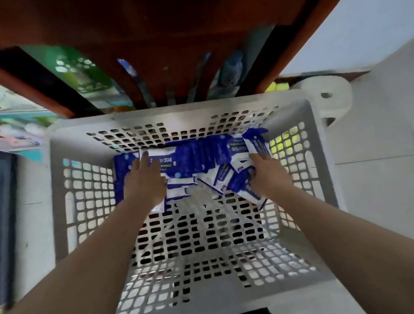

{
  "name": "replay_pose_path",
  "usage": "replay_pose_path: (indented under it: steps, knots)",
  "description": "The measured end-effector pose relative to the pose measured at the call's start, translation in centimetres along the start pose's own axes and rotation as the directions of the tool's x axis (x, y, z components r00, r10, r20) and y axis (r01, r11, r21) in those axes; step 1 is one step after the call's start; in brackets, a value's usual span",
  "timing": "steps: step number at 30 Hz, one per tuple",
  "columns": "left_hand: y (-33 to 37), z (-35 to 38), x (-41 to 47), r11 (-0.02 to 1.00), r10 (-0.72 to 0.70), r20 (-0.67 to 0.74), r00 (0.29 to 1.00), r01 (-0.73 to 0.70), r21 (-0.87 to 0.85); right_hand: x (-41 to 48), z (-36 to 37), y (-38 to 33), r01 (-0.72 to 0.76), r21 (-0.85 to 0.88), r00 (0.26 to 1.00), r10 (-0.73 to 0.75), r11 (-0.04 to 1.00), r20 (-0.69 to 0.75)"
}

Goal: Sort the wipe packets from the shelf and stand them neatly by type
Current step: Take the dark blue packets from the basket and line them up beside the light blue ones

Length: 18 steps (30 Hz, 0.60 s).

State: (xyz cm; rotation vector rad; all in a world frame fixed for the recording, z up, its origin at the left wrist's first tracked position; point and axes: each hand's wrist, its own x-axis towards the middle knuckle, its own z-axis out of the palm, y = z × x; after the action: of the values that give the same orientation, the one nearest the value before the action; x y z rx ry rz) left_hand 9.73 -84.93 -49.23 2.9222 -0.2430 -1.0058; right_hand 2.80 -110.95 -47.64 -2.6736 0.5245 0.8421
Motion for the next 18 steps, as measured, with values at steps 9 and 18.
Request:
replay_pose_path:
  steps: [9, 18]
  knots:
    - [-0.1, 3.1, 3.0, 0.953, -0.076, -0.157, 0.985, 0.026, -0.301, 3.0, 3.4, 0.6, -0.037, 0.109, 0.999, 0.04, 0.993, -0.024]
    - [0.4, 3.1, 2.9, 0.991, -0.127, -0.17, 0.977, 0.117, -0.071, 3.3, 2.7, 0.2, -0.045, -0.179, 0.997, 0.034, 0.983, -0.063]
